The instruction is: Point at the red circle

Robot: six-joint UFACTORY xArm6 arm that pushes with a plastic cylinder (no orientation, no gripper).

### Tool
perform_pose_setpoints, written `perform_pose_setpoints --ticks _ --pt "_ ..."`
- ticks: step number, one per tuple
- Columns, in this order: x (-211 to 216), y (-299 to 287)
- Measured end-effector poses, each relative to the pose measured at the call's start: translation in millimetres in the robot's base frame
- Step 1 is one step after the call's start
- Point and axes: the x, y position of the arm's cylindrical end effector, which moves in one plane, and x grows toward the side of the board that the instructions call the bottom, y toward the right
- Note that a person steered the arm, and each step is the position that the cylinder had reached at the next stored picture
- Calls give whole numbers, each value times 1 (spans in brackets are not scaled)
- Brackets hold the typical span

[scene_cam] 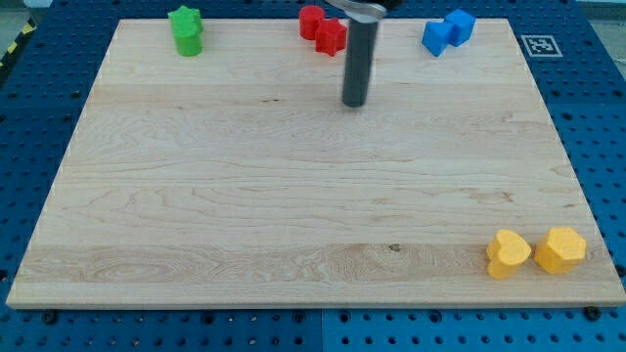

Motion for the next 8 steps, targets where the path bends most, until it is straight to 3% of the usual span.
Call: perform_pose_setpoints --ticks 3,4,6,8 --pt "-101 -111" --pt "-142 -122" --pt "-160 -113" --pt "-159 -41"
